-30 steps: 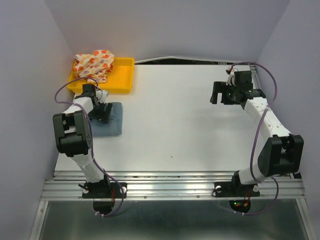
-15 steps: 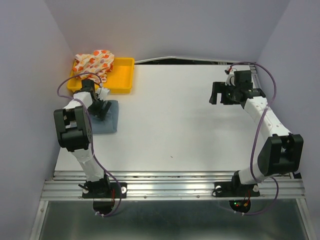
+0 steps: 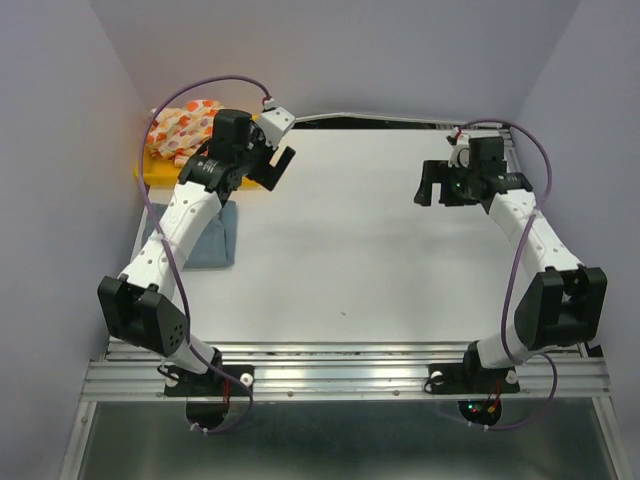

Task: Fold and stack the skirts
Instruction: Neatly place the folded skirt to the corner

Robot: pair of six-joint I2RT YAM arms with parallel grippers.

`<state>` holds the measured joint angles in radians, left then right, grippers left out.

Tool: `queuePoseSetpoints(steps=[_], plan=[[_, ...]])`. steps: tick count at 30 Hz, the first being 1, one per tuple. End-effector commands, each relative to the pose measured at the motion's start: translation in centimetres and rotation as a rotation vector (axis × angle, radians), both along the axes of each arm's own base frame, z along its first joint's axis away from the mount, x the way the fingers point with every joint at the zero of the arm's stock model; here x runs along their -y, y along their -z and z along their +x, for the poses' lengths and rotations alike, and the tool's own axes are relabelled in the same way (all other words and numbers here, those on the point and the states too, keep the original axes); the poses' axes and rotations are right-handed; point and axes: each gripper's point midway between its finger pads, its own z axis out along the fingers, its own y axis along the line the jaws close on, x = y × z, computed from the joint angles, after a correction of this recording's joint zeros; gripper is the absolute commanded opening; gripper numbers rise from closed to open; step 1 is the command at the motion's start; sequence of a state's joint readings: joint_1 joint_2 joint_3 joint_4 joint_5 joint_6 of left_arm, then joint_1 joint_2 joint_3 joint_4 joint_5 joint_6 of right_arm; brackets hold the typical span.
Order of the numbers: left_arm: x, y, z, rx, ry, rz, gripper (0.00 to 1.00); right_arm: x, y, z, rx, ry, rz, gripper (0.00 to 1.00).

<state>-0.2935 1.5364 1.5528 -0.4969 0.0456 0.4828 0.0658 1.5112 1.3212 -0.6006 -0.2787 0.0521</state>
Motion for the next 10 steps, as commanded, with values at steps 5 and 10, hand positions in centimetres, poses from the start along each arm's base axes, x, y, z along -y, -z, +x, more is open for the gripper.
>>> queuePoseSetpoints(steps=[5, 10], plan=[[9.2, 4.0, -3.4, 0.0, 0.042, -0.112, 0.99, 0.1, 4.4, -3.5, -0.029, -0.021, 0.006, 1.0], [10.5, 8.0, -6.6, -0.025, 0.108, -0.054, 0.99, 0.0, 7.1, -5.9, -0.071, -0.053, 0.002, 1.0]])
